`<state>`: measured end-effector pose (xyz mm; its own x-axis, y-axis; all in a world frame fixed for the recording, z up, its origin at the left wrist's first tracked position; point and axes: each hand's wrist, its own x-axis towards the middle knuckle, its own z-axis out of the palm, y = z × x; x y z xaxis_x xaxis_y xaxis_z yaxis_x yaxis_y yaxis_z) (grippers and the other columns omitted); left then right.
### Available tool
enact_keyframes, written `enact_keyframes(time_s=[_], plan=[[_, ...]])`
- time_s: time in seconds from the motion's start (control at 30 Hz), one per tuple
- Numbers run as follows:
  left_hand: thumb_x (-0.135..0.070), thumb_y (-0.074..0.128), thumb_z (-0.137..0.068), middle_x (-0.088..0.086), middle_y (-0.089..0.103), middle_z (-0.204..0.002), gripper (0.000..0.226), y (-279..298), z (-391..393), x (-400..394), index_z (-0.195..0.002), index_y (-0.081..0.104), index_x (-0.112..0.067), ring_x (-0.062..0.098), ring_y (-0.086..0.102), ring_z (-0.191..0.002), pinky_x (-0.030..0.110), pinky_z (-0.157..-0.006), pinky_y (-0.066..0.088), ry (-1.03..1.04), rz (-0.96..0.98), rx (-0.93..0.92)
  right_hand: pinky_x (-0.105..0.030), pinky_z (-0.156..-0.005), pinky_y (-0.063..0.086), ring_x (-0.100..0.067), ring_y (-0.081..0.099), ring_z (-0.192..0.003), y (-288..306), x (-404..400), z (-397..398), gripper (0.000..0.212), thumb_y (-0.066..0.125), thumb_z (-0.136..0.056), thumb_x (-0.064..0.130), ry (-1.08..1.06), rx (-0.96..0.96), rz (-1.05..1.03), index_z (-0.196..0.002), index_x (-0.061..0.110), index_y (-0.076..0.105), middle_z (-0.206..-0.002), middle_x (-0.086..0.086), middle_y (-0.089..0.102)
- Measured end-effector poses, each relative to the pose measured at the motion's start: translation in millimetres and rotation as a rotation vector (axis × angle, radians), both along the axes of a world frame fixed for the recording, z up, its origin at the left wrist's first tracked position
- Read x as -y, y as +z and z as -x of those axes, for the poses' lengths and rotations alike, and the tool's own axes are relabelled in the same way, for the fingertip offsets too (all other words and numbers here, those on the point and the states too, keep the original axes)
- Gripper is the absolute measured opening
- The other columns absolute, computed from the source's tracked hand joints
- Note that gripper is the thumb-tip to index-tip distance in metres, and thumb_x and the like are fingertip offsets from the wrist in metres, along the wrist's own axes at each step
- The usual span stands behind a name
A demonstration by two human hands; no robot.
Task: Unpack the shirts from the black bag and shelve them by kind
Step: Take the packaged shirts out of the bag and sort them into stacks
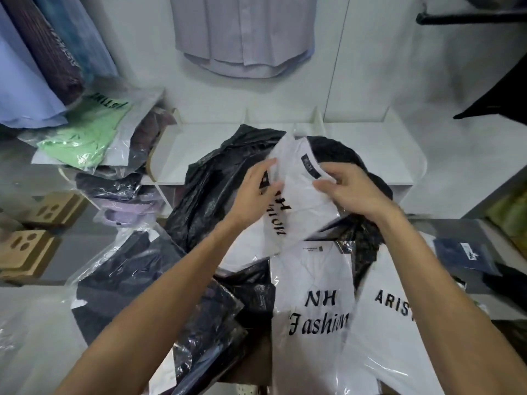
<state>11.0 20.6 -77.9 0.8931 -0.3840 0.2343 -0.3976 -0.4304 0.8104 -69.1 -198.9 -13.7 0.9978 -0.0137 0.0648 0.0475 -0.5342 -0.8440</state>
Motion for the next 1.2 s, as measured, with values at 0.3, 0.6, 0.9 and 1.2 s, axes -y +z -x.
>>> enact_keyframes(time_s=[0.3, 0.6, 0.9, 1.2], plan=[[-0.017, 0.080, -0.087, -0.003, 0.076, -0.101, 0.023, 46, -36, -6, -0.108, 0.072, -0.019, 0.014, 0.073, -0.089, 0.047, -0.088, 0.060, 0.030, 0.405, -0.186, -0.023, -0.069, 0.052, 0.002, 0.063, -0.064, 75, 33, 21, 0.027, 0.094, -0.072, 0.022, -0.139, 0.183, 0.079, -0.093, 0.033, 0.080, -0.077, 0.016, 0.077], [-0.018, 0.076, -0.093, -0.001, 0.073, -0.081, 0.017, 115, -12, -5, -0.091, 0.059, -0.016, 0.018, 0.071, -0.074, 0.037, -0.067, 0.061, 0.055, 0.639, -0.219, -0.033, -0.089, 0.056, -0.020, 0.072, -0.101, 36, 41, 34, 0.043, 0.073, -0.092, 0.036, -0.094, 0.160, -0.840, -0.125, 0.011, 0.063, -0.115, -0.009, 0.075], [-0.017, 0.067, -0.099, 0.000, 0.075, -0.106, 0.018, 124, 24, 11, -0.114, 0.058, -0.019, 0.017, 0.076, -0.090, 0.034, -0.071, 0.063, 0.059, 0.503, -0.317, -0.036, -0.091, 0.060, -0.023, 0.073, -0.109, -16, 19, 38, 0.029, 0.070, -0.096, 0.015, -0.406, 0.134, -0.778, -0.124, 0.010, 0.067, -0.119, -0.008, 0.076], [-0.020, 0.070, -0.093, -0.005, 0.069, -0.109, 0.027, -36, 108, 3, -0.116, 0.058, -0.017, 0.004, 0.064, -0.089, 0.012, -0.065, 0.046, 0.051, -0.116, -0.605, -0.024, -0.070, 0.050, -0.018, 0.069, -0.098, -148, 14, 141, 0.028, 0.077, -0.091, 0.030, -0.651, -0.340, -0.522, -0.111, 0.016, 0.064, -0.107, -0.004, 0.073]])
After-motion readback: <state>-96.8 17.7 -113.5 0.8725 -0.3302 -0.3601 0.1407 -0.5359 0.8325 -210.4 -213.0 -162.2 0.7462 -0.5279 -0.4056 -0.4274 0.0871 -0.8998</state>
